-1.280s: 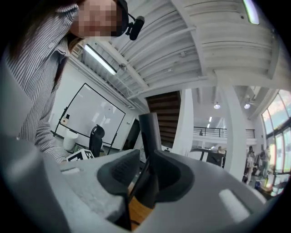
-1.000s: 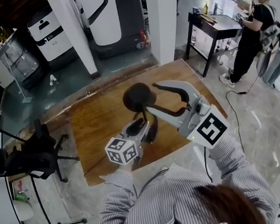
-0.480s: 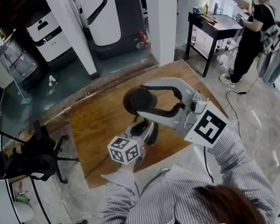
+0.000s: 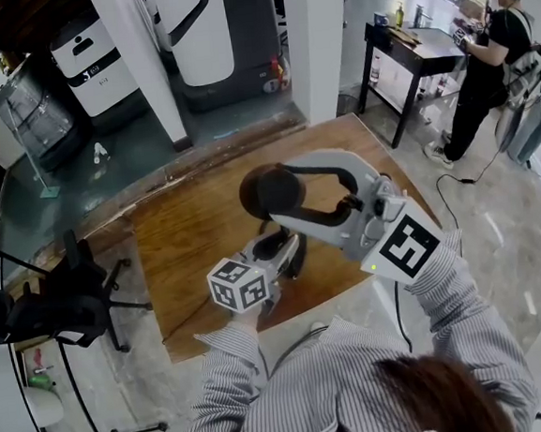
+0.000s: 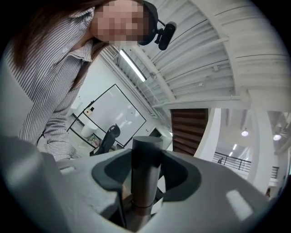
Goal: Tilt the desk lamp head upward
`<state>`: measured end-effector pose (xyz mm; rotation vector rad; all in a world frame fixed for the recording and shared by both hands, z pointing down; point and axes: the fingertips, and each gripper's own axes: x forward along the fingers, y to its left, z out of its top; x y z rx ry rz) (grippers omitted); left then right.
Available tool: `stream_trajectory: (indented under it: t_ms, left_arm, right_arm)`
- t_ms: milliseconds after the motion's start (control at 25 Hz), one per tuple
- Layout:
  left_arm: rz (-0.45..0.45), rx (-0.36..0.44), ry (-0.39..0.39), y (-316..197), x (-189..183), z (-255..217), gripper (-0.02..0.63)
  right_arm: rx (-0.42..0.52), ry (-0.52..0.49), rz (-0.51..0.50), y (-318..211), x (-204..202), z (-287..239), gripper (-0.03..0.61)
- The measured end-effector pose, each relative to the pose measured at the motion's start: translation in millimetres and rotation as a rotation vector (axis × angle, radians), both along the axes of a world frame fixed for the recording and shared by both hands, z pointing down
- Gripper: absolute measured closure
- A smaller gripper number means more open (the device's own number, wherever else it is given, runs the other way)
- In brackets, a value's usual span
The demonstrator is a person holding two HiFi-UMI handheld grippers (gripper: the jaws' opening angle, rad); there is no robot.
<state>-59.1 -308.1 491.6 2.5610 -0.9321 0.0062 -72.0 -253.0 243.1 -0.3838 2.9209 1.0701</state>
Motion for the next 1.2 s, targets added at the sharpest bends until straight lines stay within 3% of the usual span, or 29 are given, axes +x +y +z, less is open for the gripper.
stream_trajectory:
  t_ms: [320, 600, 880, 1200]
  left_arm:
    - [0.009, -0.013, 0.011, -1.3, 1.0, -0.4, 0.515]
    - [0.007, -0.026, 0.035, 0.3, -0.9, 0.6, 0.512]
    - [0.001, -0.042, 0.044, -0.2, 1.4, 0.0, 0.509]
    - [0.010, -0.047, 0.039, 1.6, 1.0, 0.6, 0.509]
  right_arm:
    - [0.125, -0.011, 0.029, 7.1, 1.5, 4.6, 0.391]
    - [0.241, -0.032, 0.112, 16.6, -0.4, 14.3, 0.393]
    - [0.304, -0.051, 0.175, 19.4, 2.6, 21.3, 0.393]
    - [0.382, -0.006, 0.270, 21.5, 7.7, 34.9, 0.393]
